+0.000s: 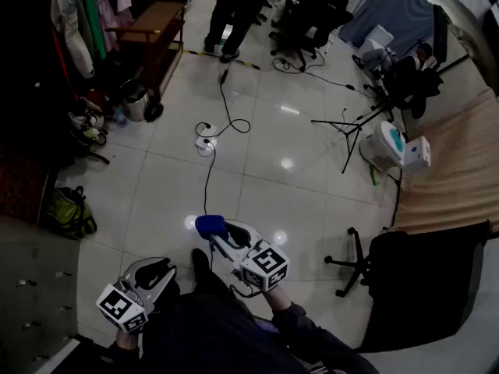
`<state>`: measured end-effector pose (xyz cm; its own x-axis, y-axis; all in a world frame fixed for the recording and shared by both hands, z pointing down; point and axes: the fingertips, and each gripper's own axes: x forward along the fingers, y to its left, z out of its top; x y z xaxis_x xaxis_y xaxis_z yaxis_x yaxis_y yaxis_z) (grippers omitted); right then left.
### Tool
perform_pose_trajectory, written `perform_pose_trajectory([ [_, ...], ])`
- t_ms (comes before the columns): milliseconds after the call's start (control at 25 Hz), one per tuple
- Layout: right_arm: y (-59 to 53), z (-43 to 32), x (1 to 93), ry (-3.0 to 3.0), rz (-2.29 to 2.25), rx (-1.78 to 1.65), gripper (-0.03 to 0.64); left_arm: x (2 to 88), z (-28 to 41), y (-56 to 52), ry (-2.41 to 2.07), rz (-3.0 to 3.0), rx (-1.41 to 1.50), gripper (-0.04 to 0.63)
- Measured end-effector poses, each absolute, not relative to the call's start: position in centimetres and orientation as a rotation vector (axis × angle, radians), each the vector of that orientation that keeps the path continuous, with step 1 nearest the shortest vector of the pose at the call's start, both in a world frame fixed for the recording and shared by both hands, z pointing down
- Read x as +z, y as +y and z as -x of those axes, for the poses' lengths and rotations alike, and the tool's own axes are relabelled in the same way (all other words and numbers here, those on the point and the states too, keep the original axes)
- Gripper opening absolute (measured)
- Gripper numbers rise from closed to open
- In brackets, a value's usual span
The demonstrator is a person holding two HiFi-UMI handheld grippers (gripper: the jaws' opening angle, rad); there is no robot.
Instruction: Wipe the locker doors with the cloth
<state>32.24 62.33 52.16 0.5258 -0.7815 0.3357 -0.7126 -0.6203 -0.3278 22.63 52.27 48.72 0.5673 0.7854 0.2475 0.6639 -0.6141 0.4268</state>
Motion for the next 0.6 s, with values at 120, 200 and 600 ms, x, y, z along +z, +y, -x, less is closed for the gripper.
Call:
perform_pose_trajectory([
  [120, 61.0, -32.6, 52.0, 1.397, 2.589, -0.71, 0.129, 48.7, -22.1, 52.0, 1.103, -2.524, 0.59, 0.071],
  [200, 59.8, -32.1, 52.0, 1.474, 2.575, -0.702, 0.129, 48.8, -21.4, 51.6, 1.057, -2.546, 0.58, 0.071],
  [600, 44.1, -25.3, 47.9, 2.042, 2.328, -0.599, 0.129, 47.3, -12.4, 40.9, 0.548, -2.699, 0.399, 0.072],
])
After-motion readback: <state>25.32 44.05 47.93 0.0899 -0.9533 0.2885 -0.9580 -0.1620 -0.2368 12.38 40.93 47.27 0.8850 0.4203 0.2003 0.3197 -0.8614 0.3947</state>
